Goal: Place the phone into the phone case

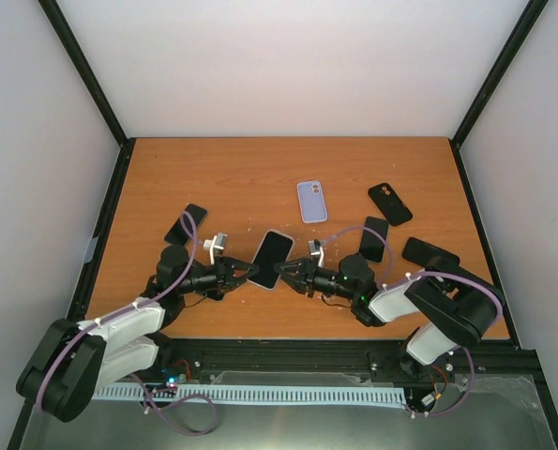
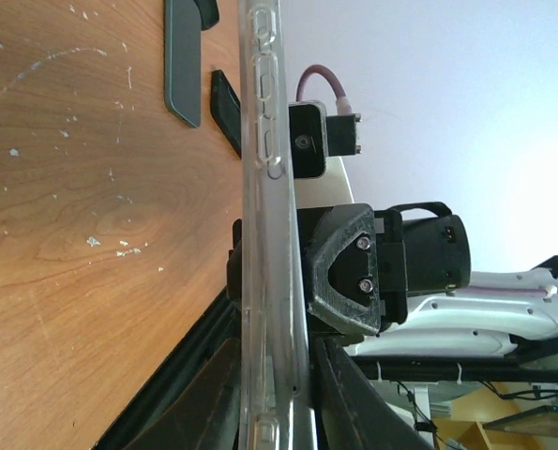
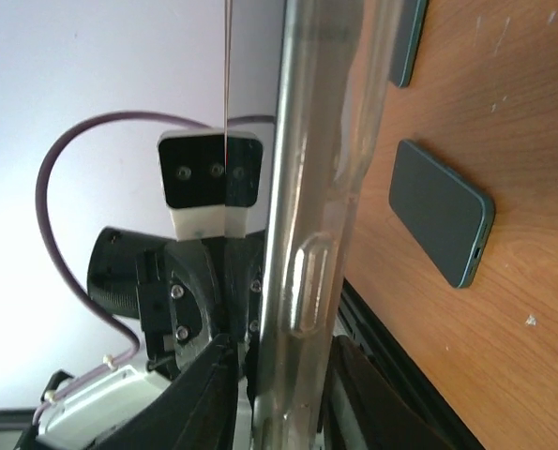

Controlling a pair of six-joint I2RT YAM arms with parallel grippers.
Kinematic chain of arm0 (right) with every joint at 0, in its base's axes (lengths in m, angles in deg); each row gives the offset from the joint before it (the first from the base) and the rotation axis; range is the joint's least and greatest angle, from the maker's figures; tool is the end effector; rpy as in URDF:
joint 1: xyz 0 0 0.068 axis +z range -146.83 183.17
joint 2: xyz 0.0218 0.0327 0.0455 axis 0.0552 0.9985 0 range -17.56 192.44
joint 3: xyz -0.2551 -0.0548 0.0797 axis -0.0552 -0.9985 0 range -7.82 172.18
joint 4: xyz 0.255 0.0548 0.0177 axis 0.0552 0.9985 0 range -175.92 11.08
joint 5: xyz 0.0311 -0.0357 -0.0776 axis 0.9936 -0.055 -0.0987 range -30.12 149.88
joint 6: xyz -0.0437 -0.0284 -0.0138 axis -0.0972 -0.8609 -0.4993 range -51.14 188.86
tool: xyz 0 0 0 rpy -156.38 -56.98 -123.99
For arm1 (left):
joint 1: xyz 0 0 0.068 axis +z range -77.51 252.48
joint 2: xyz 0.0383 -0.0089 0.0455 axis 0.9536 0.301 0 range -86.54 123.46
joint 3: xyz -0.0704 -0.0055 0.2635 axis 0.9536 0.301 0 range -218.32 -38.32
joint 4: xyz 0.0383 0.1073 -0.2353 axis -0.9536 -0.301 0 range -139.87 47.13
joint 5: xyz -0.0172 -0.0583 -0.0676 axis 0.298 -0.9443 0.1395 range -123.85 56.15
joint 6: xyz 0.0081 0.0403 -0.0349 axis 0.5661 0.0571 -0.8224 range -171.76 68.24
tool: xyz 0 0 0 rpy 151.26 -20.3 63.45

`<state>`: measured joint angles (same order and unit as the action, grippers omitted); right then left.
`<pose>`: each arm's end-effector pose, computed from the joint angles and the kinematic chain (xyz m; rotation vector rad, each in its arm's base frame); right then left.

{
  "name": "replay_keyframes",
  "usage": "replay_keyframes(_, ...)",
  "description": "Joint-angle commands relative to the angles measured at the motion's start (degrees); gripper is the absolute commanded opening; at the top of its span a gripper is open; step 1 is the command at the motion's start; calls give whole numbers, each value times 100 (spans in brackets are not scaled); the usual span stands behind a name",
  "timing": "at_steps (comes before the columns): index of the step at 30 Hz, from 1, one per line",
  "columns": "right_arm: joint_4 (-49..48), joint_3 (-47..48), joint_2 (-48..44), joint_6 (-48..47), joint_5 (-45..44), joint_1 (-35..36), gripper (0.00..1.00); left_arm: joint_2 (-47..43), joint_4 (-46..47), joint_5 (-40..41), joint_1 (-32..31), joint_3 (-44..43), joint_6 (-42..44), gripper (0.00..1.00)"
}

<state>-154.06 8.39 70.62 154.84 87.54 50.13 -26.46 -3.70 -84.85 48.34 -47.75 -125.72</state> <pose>0.1584 0.1938 0.1560 0.2444 2.1313 1.9984 0.1570 -0.1008 0.1717 -0.1375 2.1841 -1.8963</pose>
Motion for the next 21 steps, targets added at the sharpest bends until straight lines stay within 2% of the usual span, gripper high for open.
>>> replay_keyframes(1,-1174,-181,296,-135,450,7,29,-332,-72,-259,-3,-218,331,15)
replay_keyframes(5,-1926,-354,461,-64,714,-109,42,-592,-968,-643,-3,-566,853,14)
replay_keyframes(7,-2077,-474,416,-82,846,-264,52,-767,-1629,-832,-3,-759,1172,14)
replay_keyframes(11,-1676,-686,12,-374,1067,-534,62,-1117,-3047,-1003,-1,-1191,1990,13)
replay_keyframes(14,-651,-671,-606,-832,1195,-653,71,-1189,-3621,-1277,-3,-1357,2373,13)
replay_keyframes(16,388,-507,-1062,-1315,1310,-701,76,-1184,-3788,-1550,-3,-1396,2502,13)
replay_keyframes(21,3910,336,-2309,-2938,1138,-744,82,-1170,-4409,-1801,-3,-1604,3009,14)
